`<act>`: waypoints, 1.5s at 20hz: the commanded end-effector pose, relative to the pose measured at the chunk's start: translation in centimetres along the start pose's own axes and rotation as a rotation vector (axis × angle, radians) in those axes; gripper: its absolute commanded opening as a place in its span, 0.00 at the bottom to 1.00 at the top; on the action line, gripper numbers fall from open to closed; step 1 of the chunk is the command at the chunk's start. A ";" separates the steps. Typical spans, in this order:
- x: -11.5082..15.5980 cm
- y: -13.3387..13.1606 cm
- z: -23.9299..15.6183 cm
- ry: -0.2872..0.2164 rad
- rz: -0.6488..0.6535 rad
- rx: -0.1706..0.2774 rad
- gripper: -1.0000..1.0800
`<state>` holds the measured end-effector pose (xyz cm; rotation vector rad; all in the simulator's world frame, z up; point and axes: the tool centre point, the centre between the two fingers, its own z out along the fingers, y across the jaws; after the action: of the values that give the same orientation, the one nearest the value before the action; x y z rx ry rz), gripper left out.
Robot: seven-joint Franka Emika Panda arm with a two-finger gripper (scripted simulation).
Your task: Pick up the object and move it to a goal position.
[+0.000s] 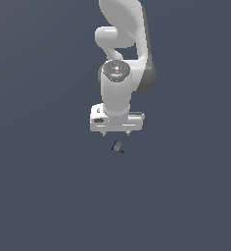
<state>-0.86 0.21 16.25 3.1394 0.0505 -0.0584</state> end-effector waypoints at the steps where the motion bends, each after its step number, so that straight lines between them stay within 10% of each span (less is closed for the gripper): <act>1: 0.0 0.0 0.0 0.000 0.000 0.000 0.96; 30: 0.3 0.9 1.6 0.004 -0.202 -0.032 0.96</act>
<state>-0.56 -0.78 15.01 3.0963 0.3112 -0.0517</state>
